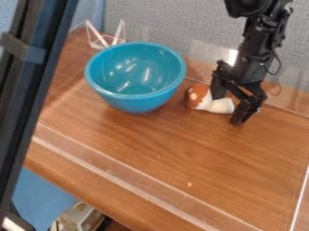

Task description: Put the mushroom in the blue bowl

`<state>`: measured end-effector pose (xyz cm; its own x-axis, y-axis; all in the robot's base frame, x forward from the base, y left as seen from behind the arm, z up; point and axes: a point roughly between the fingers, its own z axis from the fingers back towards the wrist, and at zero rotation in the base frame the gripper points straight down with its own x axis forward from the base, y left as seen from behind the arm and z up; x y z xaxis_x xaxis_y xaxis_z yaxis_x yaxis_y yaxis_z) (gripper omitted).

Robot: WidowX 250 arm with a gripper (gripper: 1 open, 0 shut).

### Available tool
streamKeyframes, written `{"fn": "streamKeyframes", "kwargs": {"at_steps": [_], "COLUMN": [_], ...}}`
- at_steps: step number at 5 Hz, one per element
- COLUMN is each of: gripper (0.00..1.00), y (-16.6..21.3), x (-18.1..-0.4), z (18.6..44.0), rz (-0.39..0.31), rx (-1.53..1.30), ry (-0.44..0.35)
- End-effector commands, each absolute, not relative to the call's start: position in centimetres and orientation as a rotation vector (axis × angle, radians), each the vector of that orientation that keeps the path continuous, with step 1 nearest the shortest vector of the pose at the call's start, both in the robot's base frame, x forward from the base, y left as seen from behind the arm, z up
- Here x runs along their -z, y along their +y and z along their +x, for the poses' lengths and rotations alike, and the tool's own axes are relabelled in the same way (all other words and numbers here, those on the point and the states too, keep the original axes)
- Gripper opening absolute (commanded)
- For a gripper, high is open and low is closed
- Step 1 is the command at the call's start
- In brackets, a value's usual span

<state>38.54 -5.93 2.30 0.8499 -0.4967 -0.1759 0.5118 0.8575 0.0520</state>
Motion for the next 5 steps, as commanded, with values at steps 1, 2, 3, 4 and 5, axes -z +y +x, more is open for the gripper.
{"fn": "streamKeyframes", "kwargs": {"at_steps": [1,2,3,4,5], "gripper": [1.00,1.00,1.00,1.00,1.00], "y": [-5.4,-4.9,-4.4,-3.1,-1.8], "x": [-2.3,-2.4,-2.4,-2.5,-2.5], "z": [38.4,38.4,38.4,38.5,38.5], "rz": [0.101,0.096,0.090,0.091,0.093], "rx": [0.570,0.534,0.498,0.517,0.534], "ry": [0.151,0.160,0.169,0.178,0.187]}}
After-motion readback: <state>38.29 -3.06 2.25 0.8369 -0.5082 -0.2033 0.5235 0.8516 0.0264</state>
